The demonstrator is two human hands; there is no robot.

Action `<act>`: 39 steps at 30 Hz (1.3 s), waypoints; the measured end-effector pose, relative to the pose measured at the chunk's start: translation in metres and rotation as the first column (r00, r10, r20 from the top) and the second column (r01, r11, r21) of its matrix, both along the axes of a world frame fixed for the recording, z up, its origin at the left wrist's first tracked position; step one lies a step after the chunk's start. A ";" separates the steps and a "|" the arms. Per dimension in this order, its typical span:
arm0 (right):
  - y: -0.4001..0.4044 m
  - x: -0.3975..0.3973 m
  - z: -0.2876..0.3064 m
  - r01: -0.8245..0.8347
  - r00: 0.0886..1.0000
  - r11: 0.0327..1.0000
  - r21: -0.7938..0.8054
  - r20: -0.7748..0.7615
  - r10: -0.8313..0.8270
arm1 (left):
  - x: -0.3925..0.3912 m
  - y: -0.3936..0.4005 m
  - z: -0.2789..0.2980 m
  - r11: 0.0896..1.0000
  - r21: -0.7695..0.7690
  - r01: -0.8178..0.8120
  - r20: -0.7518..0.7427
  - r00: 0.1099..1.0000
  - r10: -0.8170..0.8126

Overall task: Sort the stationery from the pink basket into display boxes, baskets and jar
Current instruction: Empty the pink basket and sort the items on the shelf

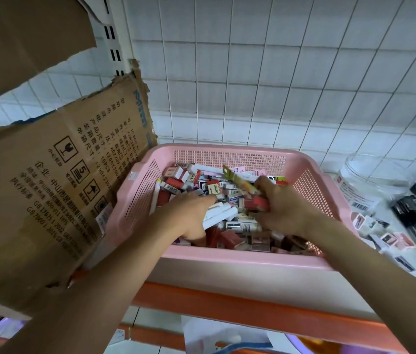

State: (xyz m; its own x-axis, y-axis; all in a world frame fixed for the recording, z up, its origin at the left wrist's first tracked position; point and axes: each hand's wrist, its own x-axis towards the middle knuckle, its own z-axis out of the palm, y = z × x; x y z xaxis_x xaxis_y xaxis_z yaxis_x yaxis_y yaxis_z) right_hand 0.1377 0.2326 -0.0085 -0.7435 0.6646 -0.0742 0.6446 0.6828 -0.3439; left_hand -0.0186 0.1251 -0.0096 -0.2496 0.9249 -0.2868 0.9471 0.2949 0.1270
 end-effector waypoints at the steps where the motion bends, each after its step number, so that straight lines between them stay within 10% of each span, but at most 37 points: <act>1: 0.002 0.002 0.004 0.029 0.998 0.999 0.027 -0.049 -0.028 | -0.002 0.001 -0.001 0.999 0.032 -0.012 0.040 0.999 0.011; 21: -0.008 0.013 0.012 0.126 0.962 0.990 0.064 -0.252 -0.106 | -0.012 0.003 0.016 0.834 0.382 -0.397 0.515 0.841 0.165; 29: 0.005 0.073 0.043 0.168 0.872 0.985 -0.047 -0.458 -0.170 | 0.051 0.021 0.054 0.774 0.332 -0.540 0.830 0.557 0.032; 39: 0.053 0.251 0.024 0.082 0.801 0.950 -0.302 -0.547 -0.243 | 0.227 0.075 0.048 0.803 0.090 -0.589 0.987 -0.052 -0.149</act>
State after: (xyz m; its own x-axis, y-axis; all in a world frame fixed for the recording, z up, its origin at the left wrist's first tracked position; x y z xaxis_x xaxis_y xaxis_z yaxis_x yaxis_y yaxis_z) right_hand 0.3883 0.2853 0.0158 -0.5846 0.7976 0.1486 0.3683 0.4240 -0.8274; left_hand 0.2080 0.2004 0.0384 -0.3003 0.9454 -0.1263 -0.3258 0.0228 0.9452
